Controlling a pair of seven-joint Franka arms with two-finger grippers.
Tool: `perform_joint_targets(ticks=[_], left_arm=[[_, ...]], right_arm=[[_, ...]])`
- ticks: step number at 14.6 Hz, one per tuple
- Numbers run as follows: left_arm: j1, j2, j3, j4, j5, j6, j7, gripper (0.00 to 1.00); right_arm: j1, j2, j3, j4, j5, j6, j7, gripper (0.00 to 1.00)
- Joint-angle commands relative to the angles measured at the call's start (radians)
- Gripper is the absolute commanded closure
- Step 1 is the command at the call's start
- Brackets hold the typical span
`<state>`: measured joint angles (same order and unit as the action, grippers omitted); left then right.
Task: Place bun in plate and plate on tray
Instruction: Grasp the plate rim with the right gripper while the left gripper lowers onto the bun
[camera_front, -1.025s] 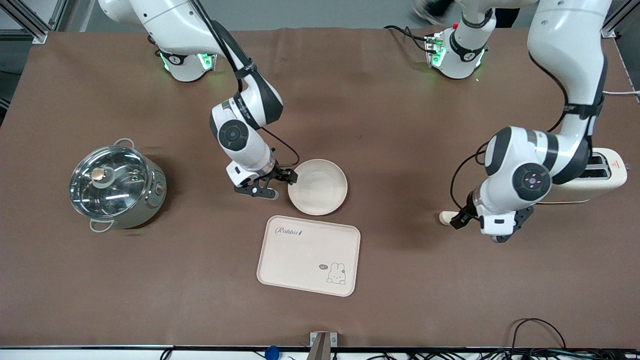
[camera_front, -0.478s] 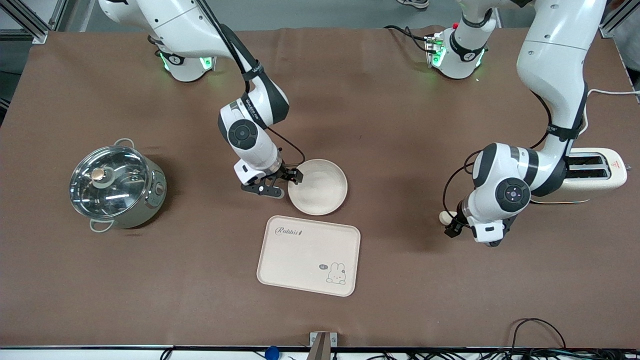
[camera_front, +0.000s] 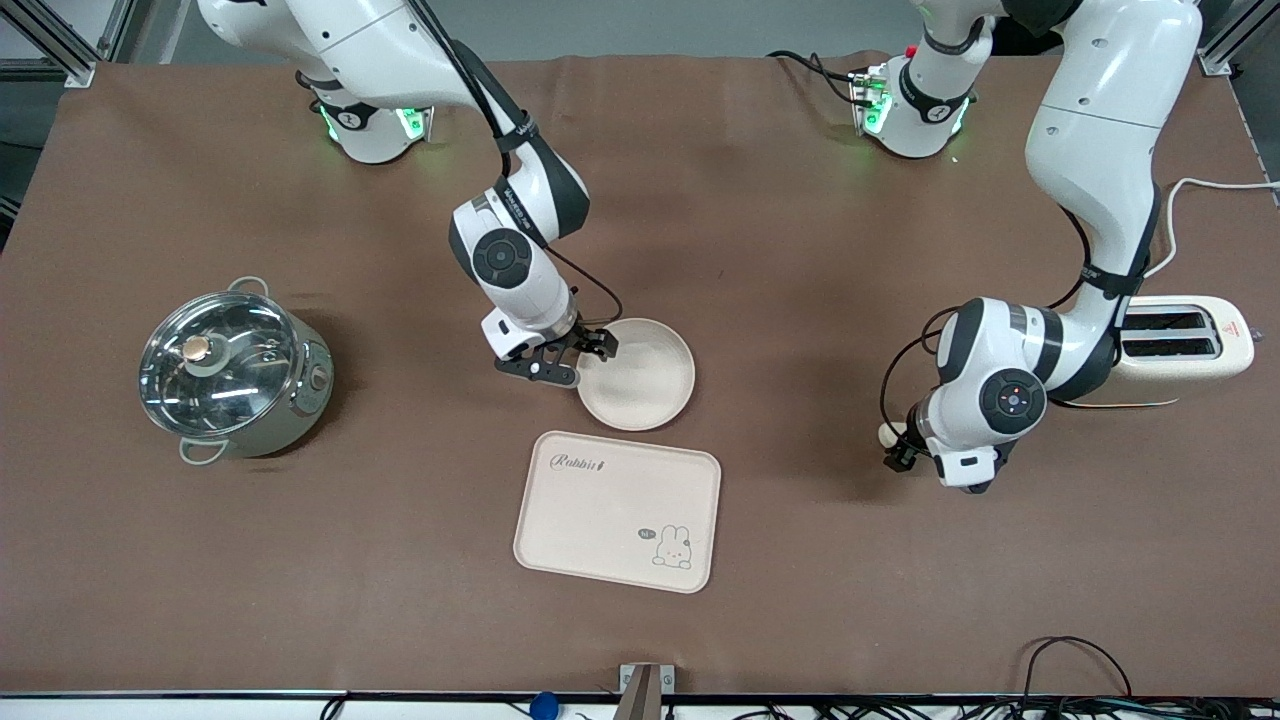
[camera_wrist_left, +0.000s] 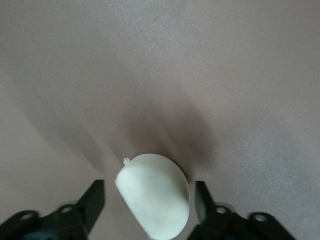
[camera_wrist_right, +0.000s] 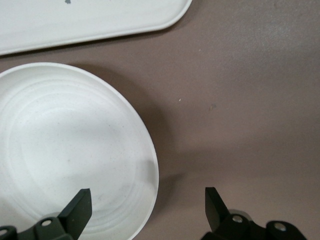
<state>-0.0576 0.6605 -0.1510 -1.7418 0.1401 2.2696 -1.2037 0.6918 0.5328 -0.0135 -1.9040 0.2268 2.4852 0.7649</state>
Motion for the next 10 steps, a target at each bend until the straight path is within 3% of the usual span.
perform_joint_targets(ticks=[1,3,4,10], left_arm=[[0.004,0.01,-0.005,-0.002,0.018,0.024,-0.024,0.43],[-0.004,0.01,-0.005,0.001,0.012,0.03,-0.024,0.58],[-0.008,0.007,-0.007,0.001,0.009,0.03,-0.027,0.6],[-0.048,-0.041,-0.14,0.043,0.009,-0.021,-0.262,0.64]], right_arm=[[0.025,-0.011,-0.008,-0.013,0.017,-0.002,0.043,0.0],[0.026,-0.013,-0.008,-0.015,0.017,-0.005,0.063,0.0],[0.026,-0.013,-0.008,-0.012,0.017,0.0,0.065,0.0],[0.06,-0.01,-0.008,-0.003,0.016,0.018,0.123,0.0]])
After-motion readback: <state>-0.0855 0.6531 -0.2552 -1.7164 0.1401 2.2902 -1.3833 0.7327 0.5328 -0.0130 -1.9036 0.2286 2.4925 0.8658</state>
